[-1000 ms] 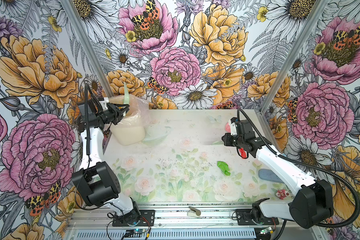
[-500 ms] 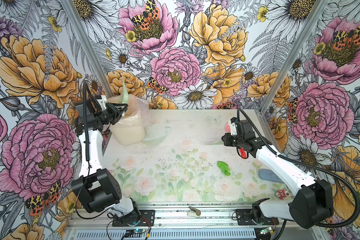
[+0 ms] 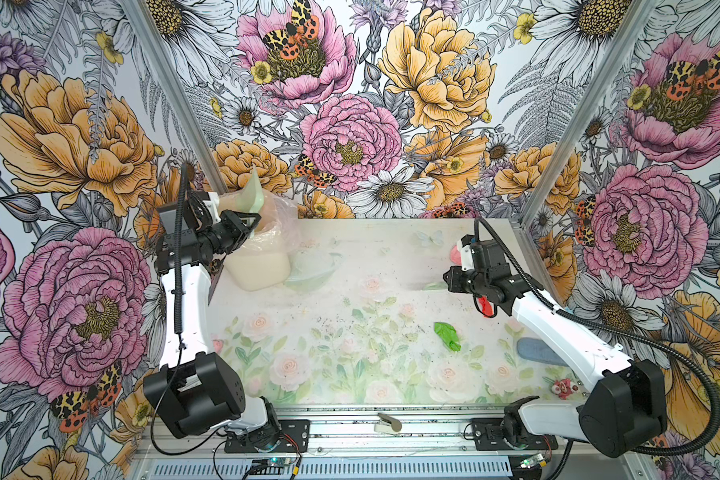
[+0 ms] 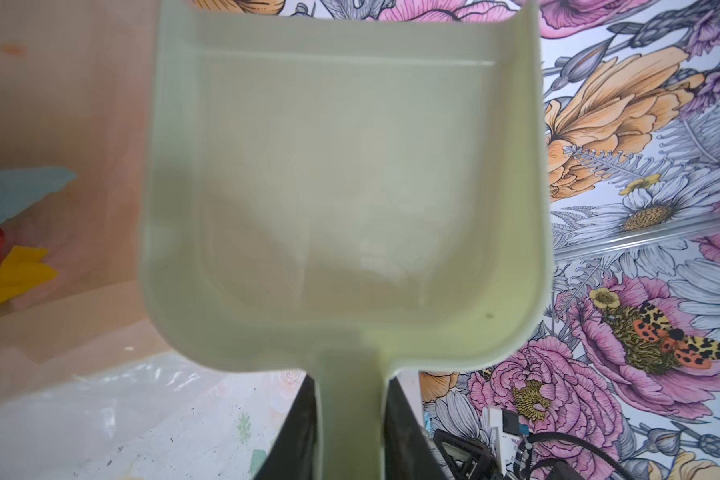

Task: Sweep away the paper scraps from the table
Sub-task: 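Lower the empty dustpan near the green scrap while the brush moves behind it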

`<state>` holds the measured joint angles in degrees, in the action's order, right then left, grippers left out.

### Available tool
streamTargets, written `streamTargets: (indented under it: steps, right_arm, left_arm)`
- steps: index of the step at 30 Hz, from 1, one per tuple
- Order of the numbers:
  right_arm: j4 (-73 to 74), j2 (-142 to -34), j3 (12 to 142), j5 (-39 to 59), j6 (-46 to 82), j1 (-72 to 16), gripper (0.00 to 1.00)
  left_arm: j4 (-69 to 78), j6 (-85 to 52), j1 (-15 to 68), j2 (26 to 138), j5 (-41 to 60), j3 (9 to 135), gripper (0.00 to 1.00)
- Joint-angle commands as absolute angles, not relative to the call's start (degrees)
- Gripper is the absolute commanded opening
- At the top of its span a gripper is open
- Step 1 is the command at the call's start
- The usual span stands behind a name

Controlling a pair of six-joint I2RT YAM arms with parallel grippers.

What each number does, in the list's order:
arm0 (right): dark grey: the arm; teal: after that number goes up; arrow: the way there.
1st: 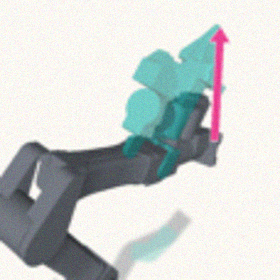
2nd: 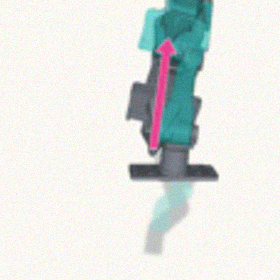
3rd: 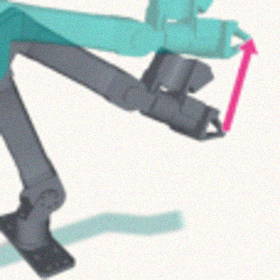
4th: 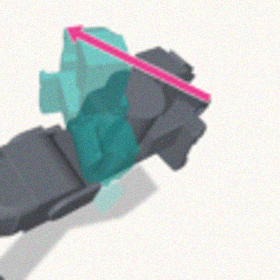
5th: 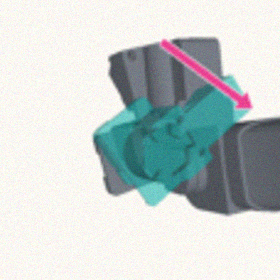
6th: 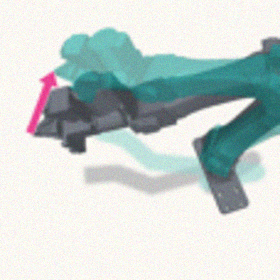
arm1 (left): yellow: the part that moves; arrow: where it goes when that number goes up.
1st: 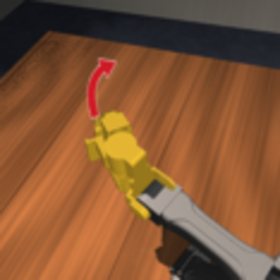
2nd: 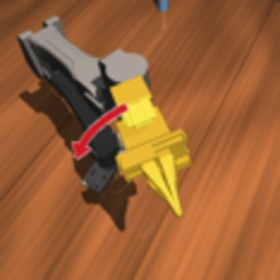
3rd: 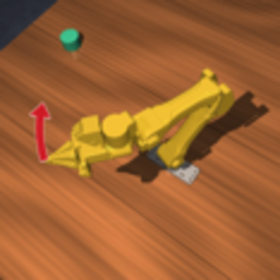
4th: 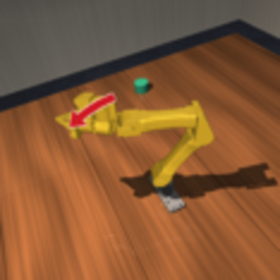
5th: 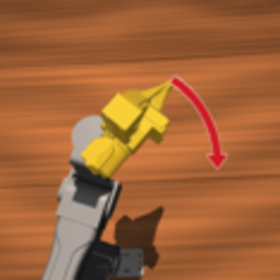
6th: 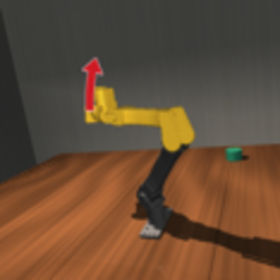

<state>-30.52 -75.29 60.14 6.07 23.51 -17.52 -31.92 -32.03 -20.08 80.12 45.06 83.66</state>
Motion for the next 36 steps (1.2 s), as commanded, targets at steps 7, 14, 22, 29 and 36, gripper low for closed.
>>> streamTargets:
  steps: [7, 14, 22, 29, 36]
  right_arm:
    - [-29.1, -71.7, 61.2, 2.7, 22.1, -15.6, 0.00]
    - [-29.1, -71.7, 63.0, -3.7, 23.1, -13.5, 0.00]
    - [-40.5, -74.3, 68.4, -2.3, 19.8, -12.6, 0.00]
    - [-54.9, -74.3, 70.6, 12.2, 21.4, -12.5, 0.00]
    - [-65.3, -71.0, 64.7, 15.1, 22.4, -14.5, 0.00]
  left_arm:
    - [-32.1, -22.0, -6.9, 71.4, 27.2, 79.5, 0.00]
    - [-32.5, -19.0, 6.8, 67.5, 14.5, 74.9, 0.00]
    - [-36.6, -15.6, 19.7, 68.8, 5.3, 72.5, 0.00]
    - [-38.8, -13.9, 28.8, 74.9, -0.9, 71.7, 0.00]
    - [-38.7, -14.7, 33.7, 81.0, -4.7, 71.4, 0.00]
